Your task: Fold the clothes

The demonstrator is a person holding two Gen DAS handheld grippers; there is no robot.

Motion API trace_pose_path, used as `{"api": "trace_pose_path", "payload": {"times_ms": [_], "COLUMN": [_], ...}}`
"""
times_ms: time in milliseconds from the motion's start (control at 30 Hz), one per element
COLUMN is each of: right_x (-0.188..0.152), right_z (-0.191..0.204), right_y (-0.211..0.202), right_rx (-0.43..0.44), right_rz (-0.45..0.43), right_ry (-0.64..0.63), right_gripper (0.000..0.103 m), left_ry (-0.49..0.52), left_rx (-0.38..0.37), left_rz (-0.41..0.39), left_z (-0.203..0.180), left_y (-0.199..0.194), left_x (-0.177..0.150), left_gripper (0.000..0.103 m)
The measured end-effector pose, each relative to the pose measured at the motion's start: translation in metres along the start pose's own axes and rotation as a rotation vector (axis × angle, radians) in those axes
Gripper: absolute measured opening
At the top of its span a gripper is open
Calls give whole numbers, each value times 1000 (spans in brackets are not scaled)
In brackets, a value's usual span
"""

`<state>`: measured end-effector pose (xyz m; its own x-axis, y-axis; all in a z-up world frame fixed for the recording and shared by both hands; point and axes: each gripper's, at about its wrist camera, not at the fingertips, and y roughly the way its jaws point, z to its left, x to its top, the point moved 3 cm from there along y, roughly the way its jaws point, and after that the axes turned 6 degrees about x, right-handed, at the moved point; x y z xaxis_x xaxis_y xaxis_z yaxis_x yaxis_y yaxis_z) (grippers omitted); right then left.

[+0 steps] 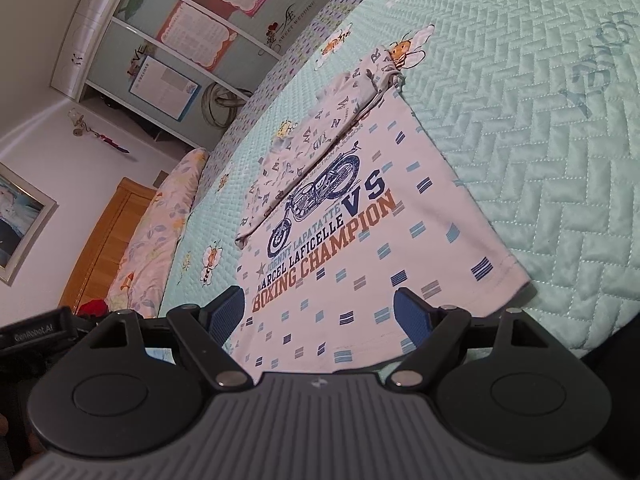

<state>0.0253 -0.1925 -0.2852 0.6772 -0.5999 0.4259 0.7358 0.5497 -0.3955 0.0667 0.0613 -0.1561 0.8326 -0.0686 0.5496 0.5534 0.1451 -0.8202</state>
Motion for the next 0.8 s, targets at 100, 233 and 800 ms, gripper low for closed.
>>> {"api": "trace_pose_path", "payload": {"times_ms": [100,233,800], "right_x": [5,14,23], "right_z": [-6,-20,-84], "right_y": [-6,-17,-34], "right_rx": [-13,-36,-71], "right_rz": [-13,-39,-17], "right_ry": [8,34,229], "right_gripper": [83,83,83], "left_ry": [-13,-55,-602], "left_rx": [-26,-79,-468], "left_rz": [23,83,390], "left_z": [11,36,146], "left_y": [10,34,153], "left_x": [-8,-28,-89], "left_gripper": [102,102,102]}}
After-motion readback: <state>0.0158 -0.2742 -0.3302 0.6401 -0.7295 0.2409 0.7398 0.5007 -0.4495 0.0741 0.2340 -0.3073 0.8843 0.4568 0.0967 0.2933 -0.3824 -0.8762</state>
